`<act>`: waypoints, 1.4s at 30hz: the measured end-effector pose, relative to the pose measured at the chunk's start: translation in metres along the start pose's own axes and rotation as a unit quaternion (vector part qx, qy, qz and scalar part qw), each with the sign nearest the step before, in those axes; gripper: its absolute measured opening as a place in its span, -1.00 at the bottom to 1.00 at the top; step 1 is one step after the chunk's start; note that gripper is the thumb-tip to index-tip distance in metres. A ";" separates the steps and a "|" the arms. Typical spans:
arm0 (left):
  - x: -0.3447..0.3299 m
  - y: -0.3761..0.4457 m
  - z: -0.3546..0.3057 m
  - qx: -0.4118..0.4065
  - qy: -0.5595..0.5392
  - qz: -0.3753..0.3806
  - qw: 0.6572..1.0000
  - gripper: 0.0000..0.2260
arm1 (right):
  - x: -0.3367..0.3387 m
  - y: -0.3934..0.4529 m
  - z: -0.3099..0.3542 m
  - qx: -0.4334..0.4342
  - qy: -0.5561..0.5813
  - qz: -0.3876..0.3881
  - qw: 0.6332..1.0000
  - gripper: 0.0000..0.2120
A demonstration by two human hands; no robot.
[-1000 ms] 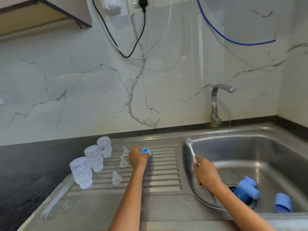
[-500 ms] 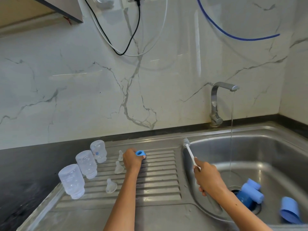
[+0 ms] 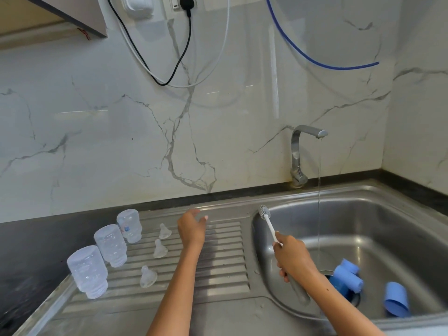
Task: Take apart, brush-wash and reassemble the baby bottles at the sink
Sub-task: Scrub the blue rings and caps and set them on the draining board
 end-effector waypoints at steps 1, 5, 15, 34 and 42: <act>-0.010 -0.006 -0.009 -0.016 0.003 0.018 1.000 -0.73 | 0.005 0.002 -0.003 -0.007 0.010 -0.004 1.000 -0.61; -0.066 -0.040 -0.045 -0.080 0.016 0.102 0.991 -0.76 | 0.041 0.008 -0.020 -0.031 0.043 -0.024 0.998 -0.62; -0.226 -0.129 -0.122 -0.170 0.051 0.304 0.936 -0.82 | 0.205 -0.007 -0.121 -0.107 0.004 -0.128 0.986 -0.69; -0.399 -0.202 -0.111 -0.214 0.279 0.514 0.783 -0.47 | 0.201 0.024 -0.144 -0.108 -0.086 -0.103 0.985 -0.62; -0.402 -0.207 -0.118 -0.205 0.299 0.535 0.763 -0.50 | 0.198 0.030 -0.147 -0.101 -0.099 -0.098 0.985 -0.63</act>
Point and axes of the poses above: each hand's wrist, its own y-axis towards the middle knuckle, its own x-axis out of the back of the hand, z = x × y, the point moved 10 cm from there along y, towards the middle knuckle, and after that the axes turned 1 degree about y, right-handed, at the moved point
